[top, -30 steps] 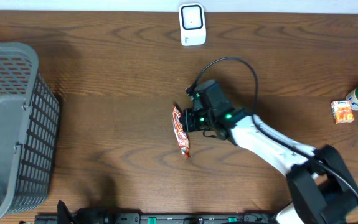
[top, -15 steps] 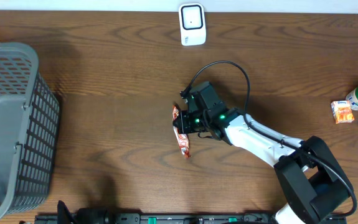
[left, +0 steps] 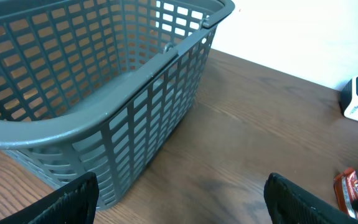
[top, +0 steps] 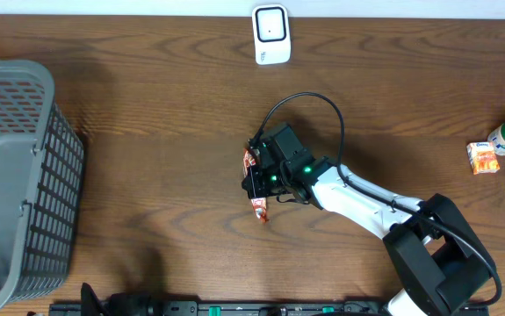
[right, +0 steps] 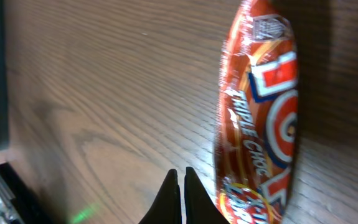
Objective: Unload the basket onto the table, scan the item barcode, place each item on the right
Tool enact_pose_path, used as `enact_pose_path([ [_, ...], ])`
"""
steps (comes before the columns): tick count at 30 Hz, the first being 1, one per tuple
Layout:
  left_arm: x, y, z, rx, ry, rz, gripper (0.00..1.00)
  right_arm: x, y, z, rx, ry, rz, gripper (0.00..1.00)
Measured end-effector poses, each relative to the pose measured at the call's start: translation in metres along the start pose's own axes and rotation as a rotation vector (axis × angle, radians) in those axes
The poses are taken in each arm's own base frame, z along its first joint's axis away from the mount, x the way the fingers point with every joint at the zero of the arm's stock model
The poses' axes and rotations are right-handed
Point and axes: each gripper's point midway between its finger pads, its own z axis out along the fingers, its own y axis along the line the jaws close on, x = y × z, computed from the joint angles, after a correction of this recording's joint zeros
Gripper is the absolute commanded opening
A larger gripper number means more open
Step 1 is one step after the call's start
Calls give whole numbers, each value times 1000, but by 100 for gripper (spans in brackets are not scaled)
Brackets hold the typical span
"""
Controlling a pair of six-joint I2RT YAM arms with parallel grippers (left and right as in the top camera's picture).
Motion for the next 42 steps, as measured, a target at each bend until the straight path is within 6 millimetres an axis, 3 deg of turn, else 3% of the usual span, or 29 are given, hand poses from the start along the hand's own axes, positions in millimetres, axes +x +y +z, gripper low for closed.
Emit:
enact_pose_path([
  [13,0,0,0,0,0,0,85,9,-24,-3,107,27,42,1],
  [18,0,0,0,0,0,0,85,10,-52,-11,195,37,111,1],
  [24,0,0,0,0,0,0,85,-6,-85,-27,243,-5,198,1],
  [25,0,0,0,0,0,0,85,-8,-89,-29,244,-11,208,3],
  [28,0,0,0,0,0,0,85,-10,-95,-33,237,-11,230,33],
  [29,0,0,0,0,0,0,85,-10,-95,-33,231,-5,227,33],
  [30,0,0,0,0,0,0,85,-8,-95,-34,221,5,235,14],
  [31,0,0,0,0,0,0,85,-8,-94,-34,212,11,233,1],
  [34,0,0,0,0,0,0,85,-15,-83,-36,170,8,222,1],
  [39,0,0,0,0,0,0,85,-45,-57,-40,87,-81,147,1],
  [42,0,0,0,0,0,0,85,-48,-47,-40,65,-95,122,1],
])
